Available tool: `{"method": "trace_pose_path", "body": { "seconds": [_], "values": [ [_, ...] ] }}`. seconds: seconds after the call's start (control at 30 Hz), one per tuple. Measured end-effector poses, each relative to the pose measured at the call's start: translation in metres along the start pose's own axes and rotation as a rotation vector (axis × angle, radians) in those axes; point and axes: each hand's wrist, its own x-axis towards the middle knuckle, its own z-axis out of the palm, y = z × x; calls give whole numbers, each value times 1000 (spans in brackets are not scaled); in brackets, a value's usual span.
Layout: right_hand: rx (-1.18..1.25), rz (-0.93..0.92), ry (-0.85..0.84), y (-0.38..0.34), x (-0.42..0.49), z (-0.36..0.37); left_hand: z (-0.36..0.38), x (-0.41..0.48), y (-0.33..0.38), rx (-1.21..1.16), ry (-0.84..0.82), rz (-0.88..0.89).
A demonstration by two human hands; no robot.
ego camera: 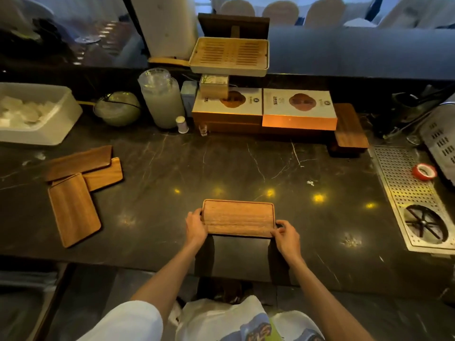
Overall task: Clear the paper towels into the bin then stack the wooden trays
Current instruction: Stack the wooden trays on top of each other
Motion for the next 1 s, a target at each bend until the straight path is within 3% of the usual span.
{"method": "trace_pose_path", "body": {
  "seconds": [0.2, 0.3, 0.4, 0.5, 0.77, 0.87, 1.0],
  "values": [
    [-25, 12, -30, 0, 1, 1, -9, 0, -11, 143, -53, 25],
    [-167, 28, 83, -7, -4, 4, -23, 6, -17, 104, -109, 25],
    [-328, -98, 258, -29, -20, 20, -49, 16, -29, 60, -126, 29],
    [-352, -220, 269, -70, -31, 57, -94, 31, -51, -5, -131, 3],
    [-117, -309, -187, -206, -80, 230, -257, 84, -151, -225, 147, -193],
    [-159, -344, -330, -249, -99, 296, -314, 93, -190, -201, 293, -290],
    [-245, -249, -473, -288, -115, 367, -361, 102, -233, -141, 379, -367]
  ]
}}
